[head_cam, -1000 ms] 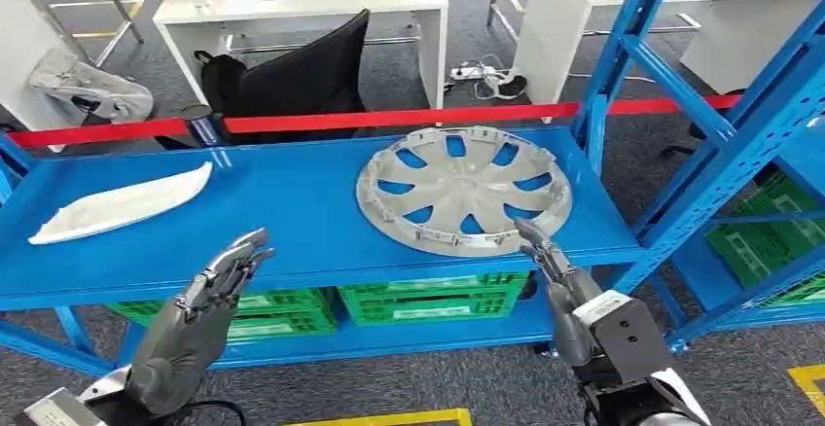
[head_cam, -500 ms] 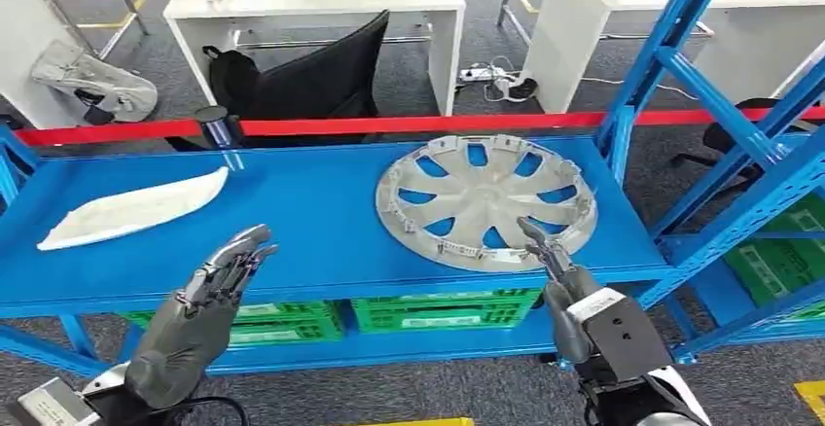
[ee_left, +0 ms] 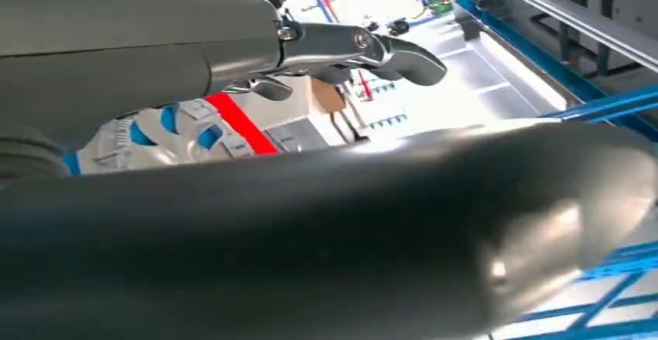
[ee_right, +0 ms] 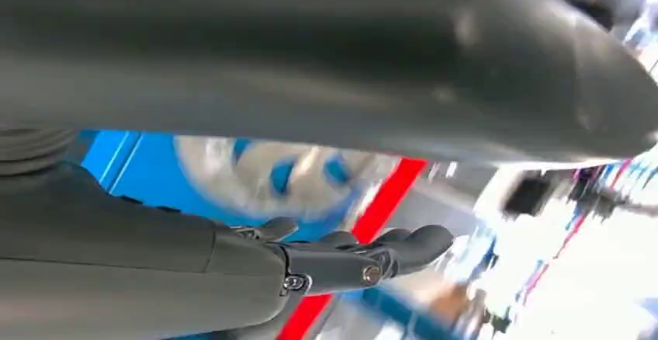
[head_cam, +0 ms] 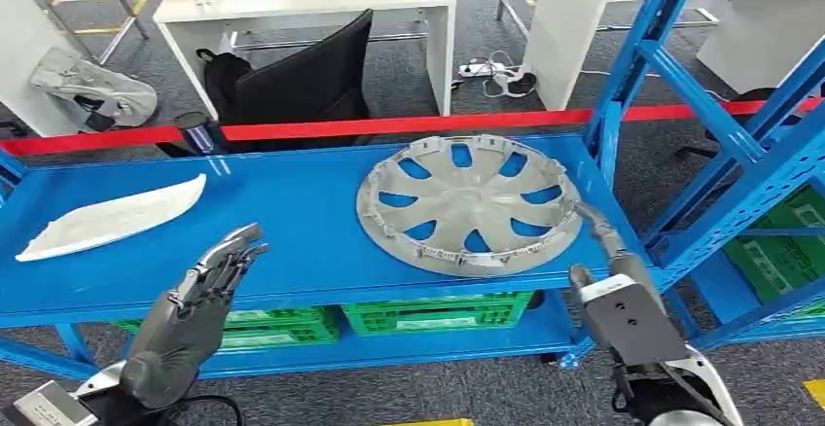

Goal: Take the parts from the cabinet and place them on the table.

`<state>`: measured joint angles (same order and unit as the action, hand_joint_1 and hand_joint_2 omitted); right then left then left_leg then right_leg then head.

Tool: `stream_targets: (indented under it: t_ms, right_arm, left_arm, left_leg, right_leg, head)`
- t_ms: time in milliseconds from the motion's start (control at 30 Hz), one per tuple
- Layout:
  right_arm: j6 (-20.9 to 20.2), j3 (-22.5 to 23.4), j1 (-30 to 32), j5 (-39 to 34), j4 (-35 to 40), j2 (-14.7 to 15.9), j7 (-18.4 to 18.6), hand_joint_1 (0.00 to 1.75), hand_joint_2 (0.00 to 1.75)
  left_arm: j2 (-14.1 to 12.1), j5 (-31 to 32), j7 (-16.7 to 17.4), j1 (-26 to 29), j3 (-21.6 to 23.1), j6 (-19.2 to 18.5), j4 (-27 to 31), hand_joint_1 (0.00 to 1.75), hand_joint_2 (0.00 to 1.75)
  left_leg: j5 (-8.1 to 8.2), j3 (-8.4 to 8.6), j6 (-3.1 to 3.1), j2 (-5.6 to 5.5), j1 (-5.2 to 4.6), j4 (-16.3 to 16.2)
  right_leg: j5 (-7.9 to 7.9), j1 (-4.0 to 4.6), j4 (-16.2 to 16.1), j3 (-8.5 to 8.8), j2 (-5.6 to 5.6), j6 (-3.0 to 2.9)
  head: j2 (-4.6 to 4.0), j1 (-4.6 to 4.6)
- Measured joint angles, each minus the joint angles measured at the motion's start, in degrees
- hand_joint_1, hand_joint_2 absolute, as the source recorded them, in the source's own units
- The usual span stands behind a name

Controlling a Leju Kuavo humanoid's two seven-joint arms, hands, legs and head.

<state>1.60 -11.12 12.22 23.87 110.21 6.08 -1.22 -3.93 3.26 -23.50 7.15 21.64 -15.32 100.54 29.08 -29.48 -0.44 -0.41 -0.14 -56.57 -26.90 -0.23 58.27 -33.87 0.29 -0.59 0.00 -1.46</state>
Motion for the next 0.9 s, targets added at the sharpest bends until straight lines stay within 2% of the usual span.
stream_targets:
  t_ms: [100,233,400,533,567,733,833,900]
  right_arm:
    - [-0.2,4.8,1.0,2.0,1.6,0.7,0.4,0.00,0.00]
    - [-1.0,9.8,1.4,5.6,2.2,1.9,1.6,0.00,0.00]
    - [-2.6,14.0,0.3,7.1,1.9,5.6,2.8,0.00,0.00]
    - [-5.1,16.1,-0.5,5.1,0.8,9.7,4.7,0.00,0.00]
    - [-5.5,16.7,-0.7,4.6,0.4,10.7,5.1,0.00,1.75]
    - [-9.4,17.7,-3.2,3.9,-2.5,16.0,7.4,0.00,1.75]
    - [-11.0,17.3,-6.4,2.7,-6.2,19.7,7.2,0.00,1.75]
    - [-12.1,16.2,-9.7,1.4,-9.1,22.1,7.1,0.00,1.75]
  left_arm:
    - [0.1,0.0,0.0,0.0,0.0,-0.9,-0.1,0.00,0.00]
    - [0.1,0.0,-0.4,0.0,-0.1,-1.3,-0.4,0.00,0.00]
    - [0.1,-0.2,-1.2,0.1,-0.1,-1.3,-1.0,0.00,0.00]
    - [0.1,-0.7,-1.3,0.1,-0.1,-1.5,-1.4,0.00,0.00]
    - [0.1,-0.7,-1.4,0.1,-0.1,-1.6,-1.6,0.00,0.00]
    - [0.1,-1.1,-1.4,-0.2,-0.1,-2.5,-2.2,0.00,0.00]
    - [0.1,-1.2,-1.4,-0.4,-0.1,-2.6,-2.4,0.00,0.00]
    - [0.1,-1.4,-1.5,-0.5,-0.1,-2.8,-2.5,0.00,0.00]
  left_leg:
    - [0.08,0.01,-0.12,0.01,0.00,0.0]
    - [0.17,0.11,0.03,0.03,-0.05,0.0]
    - [0.19,0.18,0.06,0.02,-0.07,0.0]
    - [0.24,0.20,0.16,0.02,-0.09,0.0]
    - [0.26,0.20,0.18,0.02,-0.09,0.0]
    - [0.31,0.22,0.26,0.04,-0.10,0.0]
    - [0.33,0.26,0.29,0.06,-0.11,-0.1]
    - [0.52,0.24,0.36,0.45,-0.10,0.0]
  right_leg:
    - [-0.02,-0.02,0.0,0.09,0.01,0.00]
    - [-0.07,-0.12,-0.1,0.23,0.00,0.11]
    - [-0.02,-0.21,-0.3,0.43,0.00,0.30]
    - [0.00,-0.24,-0.4,0.52,-0.01,0.37]
    - [0.00,-0.24,-0.4,0.53,-0.01,0.39]
    - [-0.02,-0.26,-0.4,0.55,0.01,0.43]
    - [-0.01,-0.27,-0.4,0.59,0.08,0.45]
    - [0.03,-0.29,-0.4,0.61,0.62,0.50]
  head:
    - [0.00,0.00]
    - [0.00,0.00]
    - [0.00,0.00]
    - [0.00,0.00]
    - [0.00,0.00]
    - [0.00,0.00]
    - [0.00,0.02]
    - [0.00,0.00]
